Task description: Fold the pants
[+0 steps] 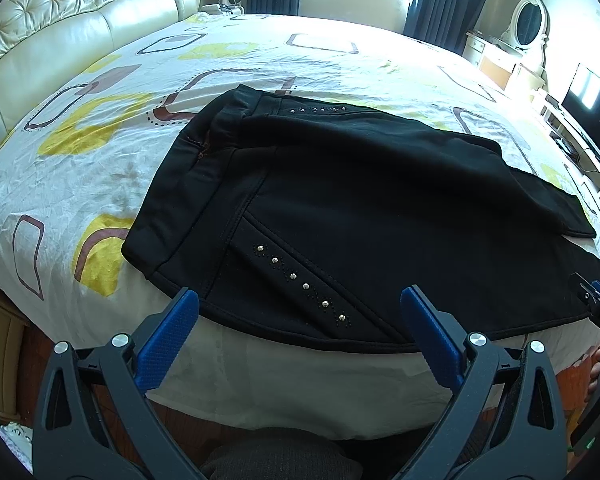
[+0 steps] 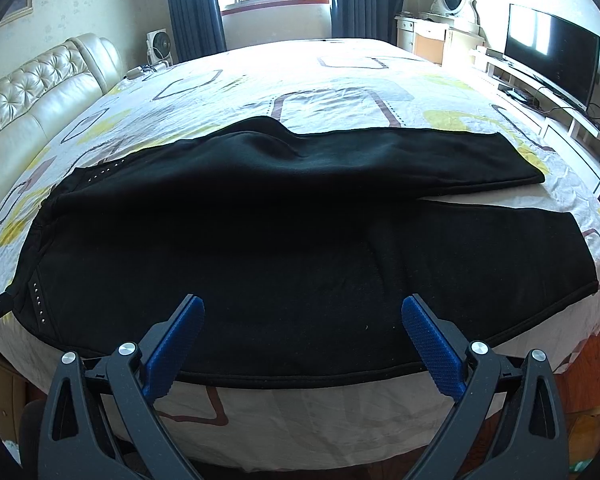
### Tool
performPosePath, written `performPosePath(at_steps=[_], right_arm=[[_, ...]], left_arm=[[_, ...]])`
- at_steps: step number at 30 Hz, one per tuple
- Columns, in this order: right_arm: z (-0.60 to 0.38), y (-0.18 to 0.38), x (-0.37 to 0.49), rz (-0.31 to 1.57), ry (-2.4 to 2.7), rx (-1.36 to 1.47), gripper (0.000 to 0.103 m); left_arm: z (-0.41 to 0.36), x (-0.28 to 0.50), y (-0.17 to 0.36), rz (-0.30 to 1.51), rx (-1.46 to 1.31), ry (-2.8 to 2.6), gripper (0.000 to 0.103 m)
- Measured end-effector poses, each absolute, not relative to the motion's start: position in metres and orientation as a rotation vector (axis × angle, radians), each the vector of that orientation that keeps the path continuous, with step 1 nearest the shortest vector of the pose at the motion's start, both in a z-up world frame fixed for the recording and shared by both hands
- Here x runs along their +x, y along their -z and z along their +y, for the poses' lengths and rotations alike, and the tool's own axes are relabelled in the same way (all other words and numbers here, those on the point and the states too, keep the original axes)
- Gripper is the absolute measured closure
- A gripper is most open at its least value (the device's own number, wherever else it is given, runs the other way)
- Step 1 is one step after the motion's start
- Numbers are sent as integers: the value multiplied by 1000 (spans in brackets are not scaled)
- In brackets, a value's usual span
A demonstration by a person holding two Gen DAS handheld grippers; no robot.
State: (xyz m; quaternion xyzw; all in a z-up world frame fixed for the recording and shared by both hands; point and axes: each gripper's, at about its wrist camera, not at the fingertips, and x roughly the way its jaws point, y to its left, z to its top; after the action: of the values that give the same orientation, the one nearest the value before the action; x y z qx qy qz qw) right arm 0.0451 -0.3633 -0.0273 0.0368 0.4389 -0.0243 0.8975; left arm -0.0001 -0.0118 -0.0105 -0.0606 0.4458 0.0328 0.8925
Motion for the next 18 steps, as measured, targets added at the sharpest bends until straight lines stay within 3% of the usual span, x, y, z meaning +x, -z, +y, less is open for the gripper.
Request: performPosePath(at_steps=[18], right_arm=[[-361, 27, 45, 910, 46, 73, 4]], left_arm=[[-13, -1, 12, 927, -125, -65, 2]])
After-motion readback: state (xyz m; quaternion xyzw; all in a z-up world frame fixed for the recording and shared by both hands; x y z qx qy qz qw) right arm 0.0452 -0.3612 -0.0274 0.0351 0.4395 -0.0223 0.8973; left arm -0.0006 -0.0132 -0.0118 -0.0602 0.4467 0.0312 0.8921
